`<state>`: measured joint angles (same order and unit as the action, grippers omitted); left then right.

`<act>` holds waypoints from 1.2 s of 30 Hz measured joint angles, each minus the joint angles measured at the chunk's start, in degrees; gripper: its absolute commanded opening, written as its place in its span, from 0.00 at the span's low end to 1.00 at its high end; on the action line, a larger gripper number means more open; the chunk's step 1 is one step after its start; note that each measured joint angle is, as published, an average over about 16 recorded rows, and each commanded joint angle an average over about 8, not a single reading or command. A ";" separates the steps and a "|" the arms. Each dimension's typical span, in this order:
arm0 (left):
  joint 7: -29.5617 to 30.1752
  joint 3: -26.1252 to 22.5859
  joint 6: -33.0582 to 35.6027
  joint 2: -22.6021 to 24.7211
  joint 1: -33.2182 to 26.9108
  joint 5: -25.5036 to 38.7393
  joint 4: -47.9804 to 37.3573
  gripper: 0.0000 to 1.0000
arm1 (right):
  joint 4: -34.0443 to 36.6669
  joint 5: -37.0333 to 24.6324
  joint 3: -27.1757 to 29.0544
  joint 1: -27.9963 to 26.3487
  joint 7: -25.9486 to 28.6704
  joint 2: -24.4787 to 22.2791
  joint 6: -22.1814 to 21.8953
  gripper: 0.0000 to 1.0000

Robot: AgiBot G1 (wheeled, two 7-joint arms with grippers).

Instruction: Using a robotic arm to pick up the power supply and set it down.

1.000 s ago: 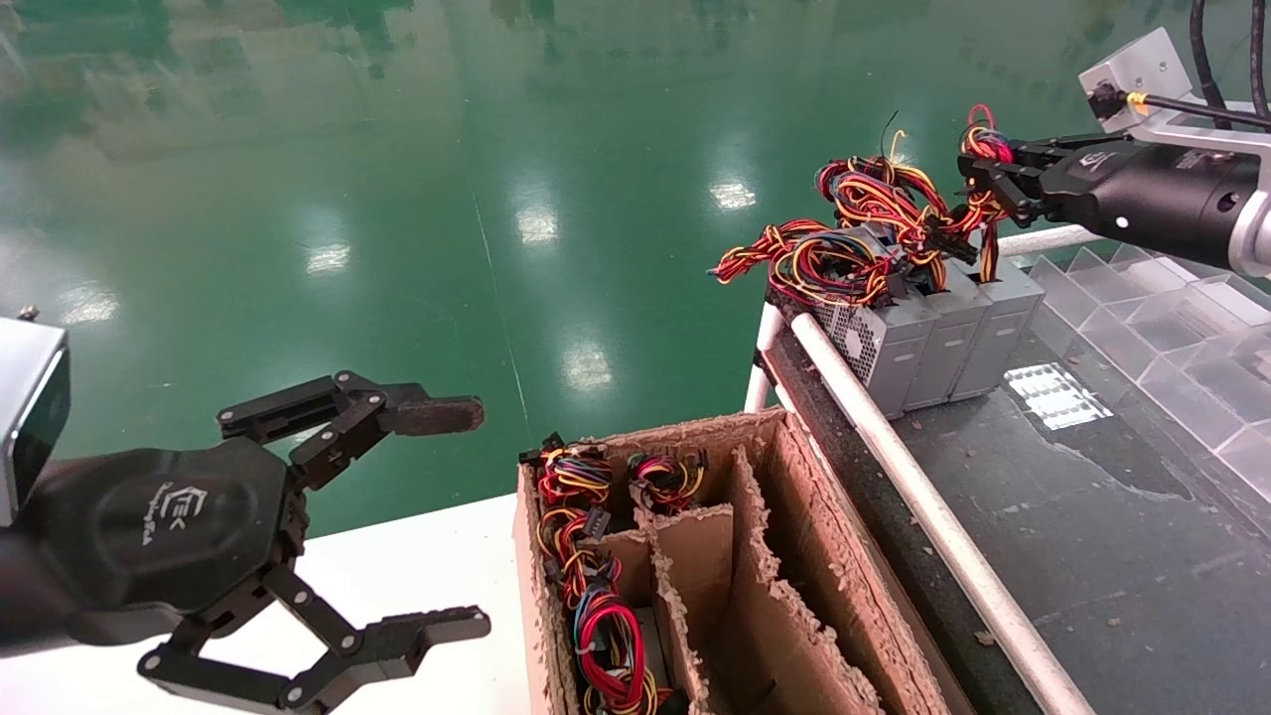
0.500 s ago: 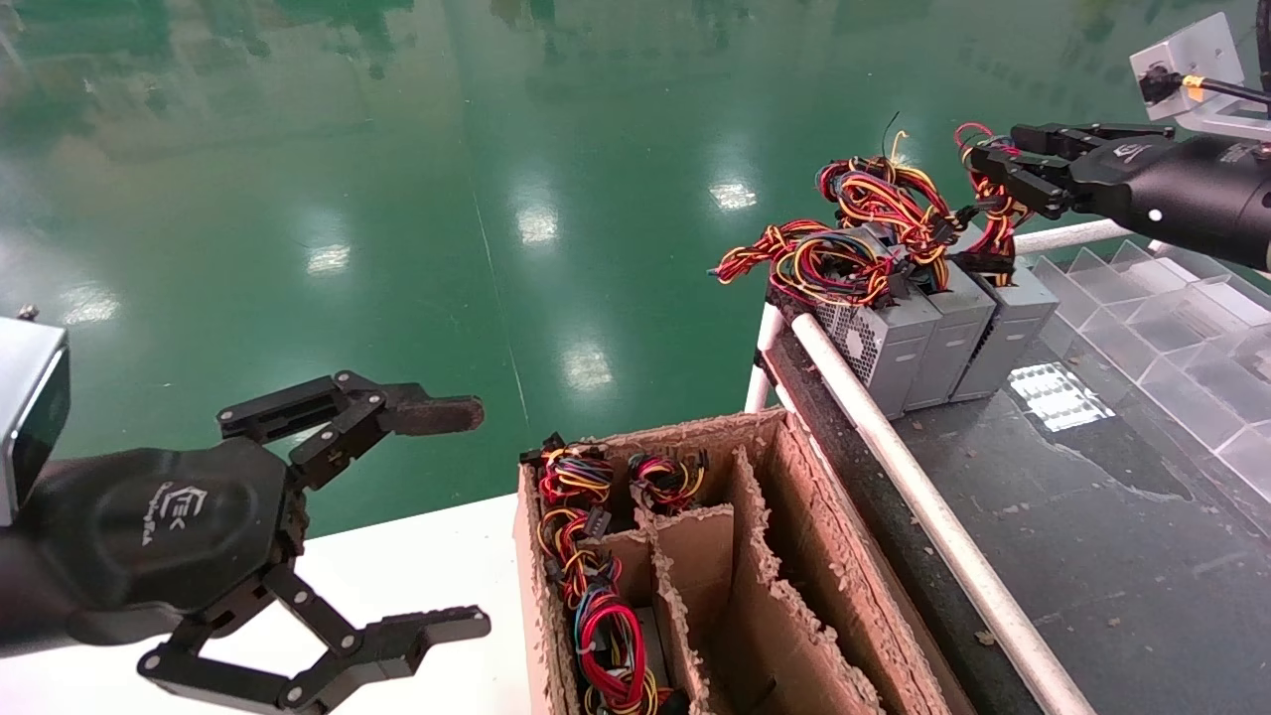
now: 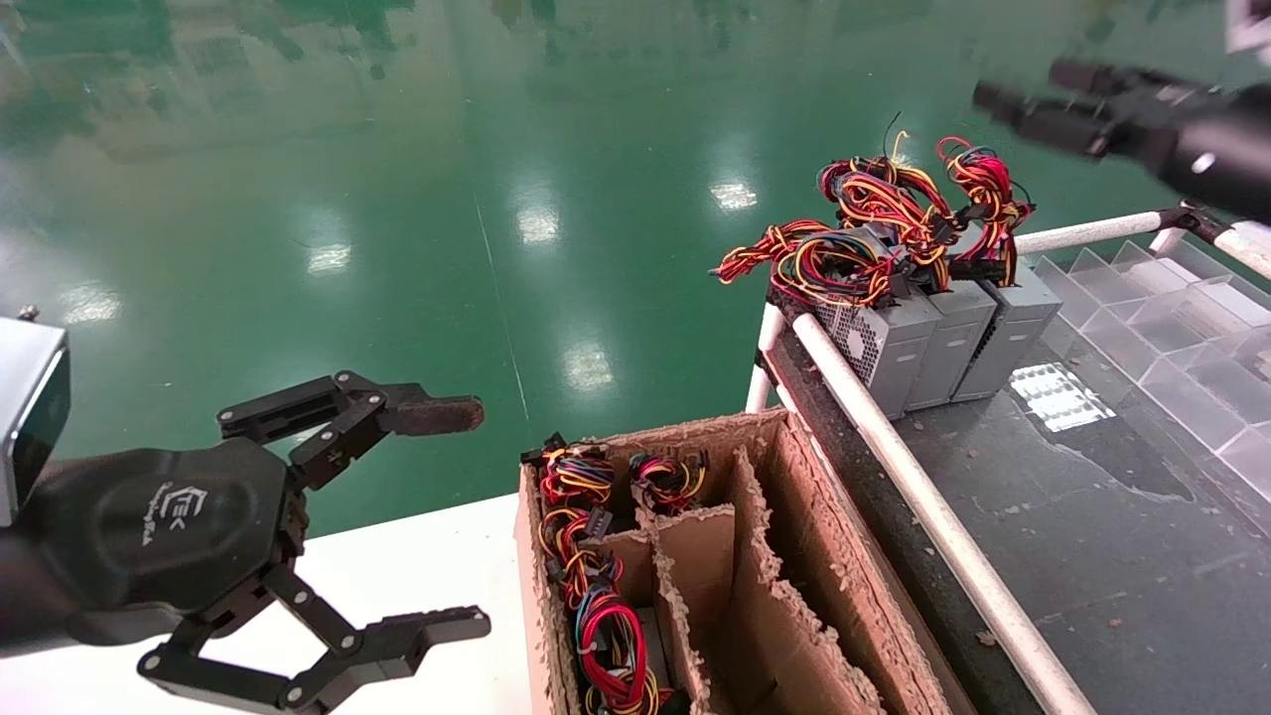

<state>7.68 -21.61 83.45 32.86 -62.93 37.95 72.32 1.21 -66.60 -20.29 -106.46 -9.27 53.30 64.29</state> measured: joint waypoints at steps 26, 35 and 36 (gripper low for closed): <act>-0.01 -0.01 0.00 -0.01 0.00 -0.01 -0.02 1.00 | -24.20 10.55 3.00 15.03 8.58 -6.56 8.88 1.00; -0.01 -0.01 0.00 -0.01 0.00 -0.01 -0.02 1.00 | -35.64 13.76 3.28 21.79 11.17 -9.21 11.71 1.00; -0.01 -0.01 0.00 -0.01 0.00 -0.01 -0.02 1.00 | -36.91 14.12 3.31 22.54 11.45 -9.51 12.03 1.00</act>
<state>7.67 -21.62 83.45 32.85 -62.93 37.94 72.30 -35.70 -52.48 -16.97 -83.92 2.19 43.80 76.31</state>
